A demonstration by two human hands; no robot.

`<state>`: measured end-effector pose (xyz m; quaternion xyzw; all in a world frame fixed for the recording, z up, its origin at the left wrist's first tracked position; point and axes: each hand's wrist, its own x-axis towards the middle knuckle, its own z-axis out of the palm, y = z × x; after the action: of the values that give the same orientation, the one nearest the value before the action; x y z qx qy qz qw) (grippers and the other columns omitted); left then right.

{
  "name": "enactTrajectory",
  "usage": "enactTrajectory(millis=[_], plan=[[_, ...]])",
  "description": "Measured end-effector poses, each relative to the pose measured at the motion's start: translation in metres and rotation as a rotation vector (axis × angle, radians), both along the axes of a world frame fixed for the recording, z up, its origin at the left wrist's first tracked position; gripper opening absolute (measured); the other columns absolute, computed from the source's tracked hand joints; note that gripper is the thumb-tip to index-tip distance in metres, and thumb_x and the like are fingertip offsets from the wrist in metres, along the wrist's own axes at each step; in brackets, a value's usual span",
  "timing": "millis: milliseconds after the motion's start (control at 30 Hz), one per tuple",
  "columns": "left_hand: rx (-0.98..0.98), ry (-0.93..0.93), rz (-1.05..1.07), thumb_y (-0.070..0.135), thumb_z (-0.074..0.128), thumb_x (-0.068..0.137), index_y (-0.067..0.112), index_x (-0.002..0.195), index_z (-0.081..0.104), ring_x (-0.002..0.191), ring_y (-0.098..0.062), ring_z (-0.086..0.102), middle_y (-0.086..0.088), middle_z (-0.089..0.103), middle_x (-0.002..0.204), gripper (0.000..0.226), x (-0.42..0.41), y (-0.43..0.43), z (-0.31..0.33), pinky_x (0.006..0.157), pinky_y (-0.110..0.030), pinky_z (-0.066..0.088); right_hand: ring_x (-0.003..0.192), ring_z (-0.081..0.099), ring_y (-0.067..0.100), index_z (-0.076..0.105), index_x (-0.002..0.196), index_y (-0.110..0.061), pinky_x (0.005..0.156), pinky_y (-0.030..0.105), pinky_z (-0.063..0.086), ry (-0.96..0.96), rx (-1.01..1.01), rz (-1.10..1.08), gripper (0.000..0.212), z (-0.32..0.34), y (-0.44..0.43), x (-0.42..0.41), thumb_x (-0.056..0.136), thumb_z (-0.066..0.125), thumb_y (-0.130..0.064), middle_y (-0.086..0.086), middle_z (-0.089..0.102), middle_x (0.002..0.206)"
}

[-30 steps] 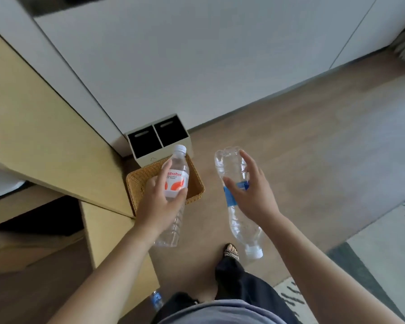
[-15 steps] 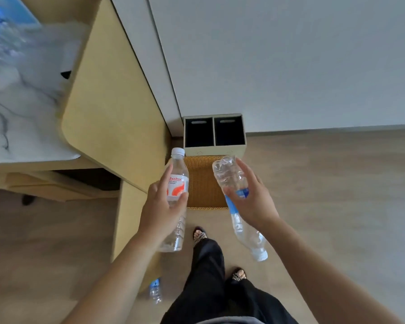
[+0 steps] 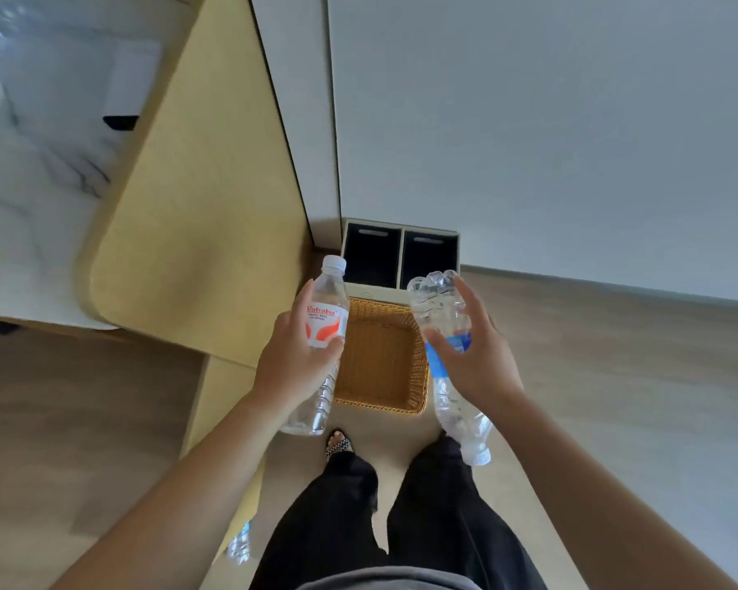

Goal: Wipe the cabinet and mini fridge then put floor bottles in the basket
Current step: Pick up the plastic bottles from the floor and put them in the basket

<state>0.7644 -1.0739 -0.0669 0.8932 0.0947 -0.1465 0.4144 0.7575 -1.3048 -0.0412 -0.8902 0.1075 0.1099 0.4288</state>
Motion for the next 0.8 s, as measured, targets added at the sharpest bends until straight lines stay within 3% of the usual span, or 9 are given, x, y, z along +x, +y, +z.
enactTrajectory(millis=[267, 367, 400, 500, 600, 700, 800], plan=[[0.031, -0.007, 0.287, 0.022, 0.067, 0.083, 0.047, 0.143, 0.02, 0.098, -0.011, 0.047, 0.005, 0.044, 0.11, 0.08, 0.023, -0.004, -0.048, 0.062, -0.012, 0.032, 0.103, 0.055, 0.009, 0.018, 0.141, -0.048, 0.068, 0.014, 0.047, 0.069, 0.038, 0.26, 0.073, -0.069, -0.006, 0.079, 0.087, 0.065, -0.034, -0.004, 0.046, 0.132], [0.07, 0.024, 0.408, 0.023, 0.07, 0.082, 0.04, 0.145, 0.02, 0.099, -0.011, 0.047, 0.002, 0.045, 0.112, 0.082, 0.033, -0.02, -0.081, 0.063, -0.009, 0.031, 0.108, 0.055, 0.013, 0.021, 0.139, -0.048, 0.078, 0.027, 0.054, 0.077, 0.067, 0.357, 0.074, -0.109, -0.015, 0.113, 0.085, 0.068, -0.032, -0.002, 0.046, 0.132], [0.073, 0.025, 0.444, 0.024, 0.07, 0.081, 0.037, 0.145, 0.02, 0.099, -0.01, 0.047, 0.0, 0.046, 0.115, 0.082, 0.037, -0.025, -0.095, 0.063, -0.009, 0.032, 0.11, 0.053, 0.012, 0.021, 0.14, -0.046, 0.078, 0.024, 0.053, 0.085, 0.072, 0.385, 0.074, -0.123, -0.017, 0.124, 0.084, 0.068, -0.031, -0.002, 0.046, 0.133], [0.066, 0.029, 0.508, 0.029, 0.071, 0.082, 0.032, 0.146, 0.019, 0.098, -0.01, 0.05, -0.001, 0.046, 0.12, 0.082, 0.049, -0.038, -0.14, 0.063, -0.01, 0.036, 0.11, 0.049, 0.008, 0.022, 0.142, -0.04, 0.072, 0.009, 0.041, 0.104, 0.037, 0.459, 0.074, -0.168, -0.022, 0.151, 0.085, 0.068, -0.03, -0.002, 0.044, 0.135], [0.047, 0.057, 0.563, 0.034, 0.072, 0.082, 0.03, 0.147, 0.018, 0.104, -0.014, 0.053, 0.001, 0.046, 0.122, 0.085, 0.06, -0.046, -0.202, 0.072, -0.018, 0.048, 0.107, 0.045, 0.005, 0.023, 0.143, -0.037, 0.074, 0.014, 0.043, 0.155, -0.008, 0.515, 0.075, -0.229, -0.022, 0.17, 0.084, 0.068, -0.032, -0.002, 0.043, 0.135], [0.011, 0.087, 0.598, 0.031, 0.073, 0.082, 0.023, 0.149, 0.019, 0.109, -0.011, 0.049, 0.009, 0.041, 0.119, 0.087, 0.067, -0.052, -0.267, 0.064, -0.01, 0.043, 0.109, 0.047, 0.006, 0.023, 0.143, -0.035, 0.077, 0.016, 0.045, 0.186, -0.03, 0.533, 0.076, -0.293, -0.018, 0.175, 0.082, 0.07, -0.035, -0.005, 0.045, 0.134], [-0.001, 0.088, 0.6, 0.033, 0.073, 0.081, 0.026, 0.149, 0.018, 0.116, -0.015, 0.05, 0.004, 0.044, 0.129, 0.088, 0.07, -0.047, -0.343, 0.063, -0.009, 0.043, 0.113, 0.048, 0.006, 0.019, 0.142, -0.04, 0.081, 0.02, 0.049, 0.183, -0.045, 0.551, 0.078, -0.357, -0.008, 0.176, 0.082, 0.069, -0.04, -0.008, 0.044, 0.136]])
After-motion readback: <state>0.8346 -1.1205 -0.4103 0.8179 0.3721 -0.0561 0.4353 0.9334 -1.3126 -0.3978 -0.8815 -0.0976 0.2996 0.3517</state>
